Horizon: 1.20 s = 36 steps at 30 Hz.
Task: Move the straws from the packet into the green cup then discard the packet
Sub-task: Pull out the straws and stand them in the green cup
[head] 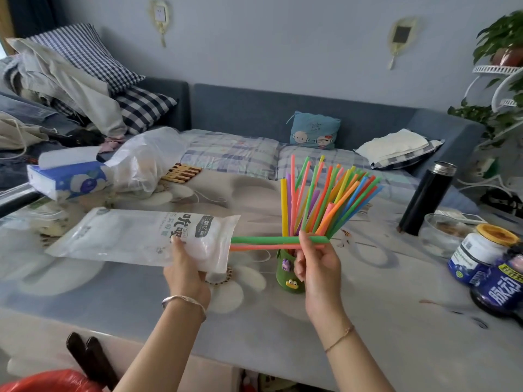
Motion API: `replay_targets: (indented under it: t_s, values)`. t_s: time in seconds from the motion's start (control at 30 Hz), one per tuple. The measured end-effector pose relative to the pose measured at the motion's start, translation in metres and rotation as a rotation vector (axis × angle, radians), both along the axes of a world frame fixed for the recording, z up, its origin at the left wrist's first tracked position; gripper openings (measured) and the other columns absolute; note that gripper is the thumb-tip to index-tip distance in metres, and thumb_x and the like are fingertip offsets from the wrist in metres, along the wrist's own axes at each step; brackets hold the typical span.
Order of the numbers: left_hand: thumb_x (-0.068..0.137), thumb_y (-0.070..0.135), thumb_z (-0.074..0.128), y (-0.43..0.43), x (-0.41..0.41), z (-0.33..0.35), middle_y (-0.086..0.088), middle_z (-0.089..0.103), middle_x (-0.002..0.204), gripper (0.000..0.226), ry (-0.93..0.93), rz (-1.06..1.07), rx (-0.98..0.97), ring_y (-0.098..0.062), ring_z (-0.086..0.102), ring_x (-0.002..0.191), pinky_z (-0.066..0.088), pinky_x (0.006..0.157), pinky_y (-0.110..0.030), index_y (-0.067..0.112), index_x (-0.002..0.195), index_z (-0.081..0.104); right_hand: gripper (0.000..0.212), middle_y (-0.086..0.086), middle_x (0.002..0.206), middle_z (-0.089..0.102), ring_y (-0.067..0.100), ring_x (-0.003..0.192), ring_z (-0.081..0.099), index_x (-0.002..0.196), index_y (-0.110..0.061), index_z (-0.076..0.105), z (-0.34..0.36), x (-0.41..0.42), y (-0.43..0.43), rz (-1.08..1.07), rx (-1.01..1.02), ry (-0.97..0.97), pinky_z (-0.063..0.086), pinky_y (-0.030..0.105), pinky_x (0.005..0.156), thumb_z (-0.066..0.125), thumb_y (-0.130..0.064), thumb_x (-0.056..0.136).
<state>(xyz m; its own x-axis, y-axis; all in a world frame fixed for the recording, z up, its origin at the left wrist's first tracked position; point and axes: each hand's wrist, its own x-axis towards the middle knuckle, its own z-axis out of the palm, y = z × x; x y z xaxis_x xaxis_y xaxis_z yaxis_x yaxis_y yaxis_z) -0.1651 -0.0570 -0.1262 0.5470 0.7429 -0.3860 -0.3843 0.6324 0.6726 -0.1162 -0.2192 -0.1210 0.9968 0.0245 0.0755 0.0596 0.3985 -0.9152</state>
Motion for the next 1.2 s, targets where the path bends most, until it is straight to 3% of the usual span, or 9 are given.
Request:
replay_targets:
  t_s: [0.07, 0.2, 0.33, 0.43, 0.6, 0.7, 0.83, 1.0, 1.2]
  values:
    - [0.098, 0.037, 0.052, -0.006, 0.002, -0.001, 0.001, 0.064, 0.112, 0.048, 0.000, -0.039, -0.003, -0.006, 0.061, 0.078, 0.051, 0.051, -0.016, 0.010, 0.138, 0.050, 0.031, 0.001, 0.045, 0.037, 0.013, 0.037, 0.029, 0.062, -0.013, 0.051, -0.001, -0.002, 0.003, 0.016, -0.017, 0.011, 0.029, 0.022, 0.040, 0.061, -0.025, 0.088]
    - [0.100, 0.030, 0.049, -0.023, 0.006, -0.006, -0.006, 0.063, 0.127, 0.040, -0.018, -0.116, 0.031, -0.011, 0.064, 0.088, 0.055, 0.078, -0.031, 0.009, 0.134, 0.052, 0.028, -0.001, 0.046, 0.047, 0.012, 0.037, 0.040, 0.070, -0.012, 0.058, -0.005, -0.008, 0.012, 0.052, -0.094, 0.039, 0.030, 0.020, 0.035, 0.056, -0.031, 0.091]
    - [0.099, 0.031, 0.051, -0.032, 0.009, -0.010, -0.003, 0.066, 0.122, 0.043, -0.014, -0.172, 0.059, -0.012, 0.065, 0.093, 0.053, 0.079, -0.027, 0.009, 0.137, 0.053, 0.034, 0.001, 0.050, 0.057, 0.011, 0.038, 0.050, 0.069, -0.008, 0.062, -0.007, -0.010, 0.016, 0.049, -0.200, 0.019, 0.038, 0.019, 0.036, 0.053, -0.030, 0.092]
    - [0.097, 0.039, 0.053, -0.030, 0.011, -0.008, -0.003, 0.068, 0.123, 0.045, -0.007, -0.177, 0.072, -0.020, 0.066, 0.105, 0.051, 0.095, -0.040, 0.013, 0.133, 0.056, 0.037, 0.005, 0.047, 0.047, 0.010, 0.035, 0.042, 0.069, -0.001, 0.052, 0.001, -0.008, 0.009, -0.031, -0.163, -0.030, 0.034, 0.018, 0.035, 0.047, -0.027, 0.096]
    - [0.099, 0.045, 0.046, -0.024, 0.009, -0.002, 0.005, 0.066, 0.094, 0.035, -0.030, -0.145, 0.035, -0.013, 0.064, 0.081, 0.058, 0.066, -0.031, 0.018, 0.119, 0.056, 0.038, -0.002, 0.045, 0.035, 0.006, 0.035, 0.033, 0.062, -0.012, 0.042, 0.012, 0.000, -0.011, -0.131, -0.115, -0.079, 0.026, 0.017, 0.034, 0.042, -0.025, 0.098]
    - [0.100, 0.043, 0.043, -0.027, 0.009, -0.004, 0.006, 0.065, 0.095, 0.033, -0.027, -0.155, 0.044, -0.013, 0.064, 0.083, 0.055, 0.083, -0.038, 0.018, 0.120, 0.053, 0.039, -0.003, 0.043, 0.037, 0.007, 0.034, 0.035, 0.061, -0.012, 0.043, 0.012, 0.003, -0.015, -0.130, -0.162, -0.091, 0.027, 0.019, 0.034, 0.042, -0.026, 0.098]
    - [0.103, 0.036, 0.041, -0.028, 0.009, -0.007, 0.007, 0.063, 0.092, 0.028, -0.019, -0.147, 0.056, -0.012, 0.061, 0.081, 0.050, 0.074, -0.031, 0.017, 0.120, 0.053, 0.029, -0.002, 0.046, 0.045, 0.009, 0.036, 0.043, 0.069, -0.012, 0.052, 0.011, 0.002, -0.015, -0.078, -0.191, -0.075, 0.034, 0.022, 0.036, 0.048, -0.024, 0.095]
    - [0.103, 0.032, 0.042, -0.031, 0.010, -0.008, 0.007, 0.063, 0.094, 0.025, -0.015, -0.160, 0.072, -0.010, 0.061, 0.083, 0.049, 0.092, -0.039, 0.018, 0.121, 0.052, 0.029, 0.002, 0.046, 0.058, 0.013, 0.039, 0.054, 0.073, -0.004, 0.062, 0.007, 0.000, -0.011, 0.001, -0.168, -0.048, 0.043, 0.018, 0.037, 0.054, -0.025, 0.092]
    - [0.103, 0.034, 0.040, -0.020, 0.013, -0.010, 0.006, 0.060, 0.089, 0.039, 0.013, -0.086, 0.017, -0.011, 0.059, 0.074, 0.054, 0.050, -0.022, 0.013, 0.135, 0.049, 0.033, 0.000, 0.044, 0.057, 0.012, 0.038, 0.051, 0.068, -0.010, 0.061, 0.010, 0.007, -0.020, -0.045, -0.104, -0.030, 0.042, 0.021, 0.036, 0.049, -0.024, 0.095]
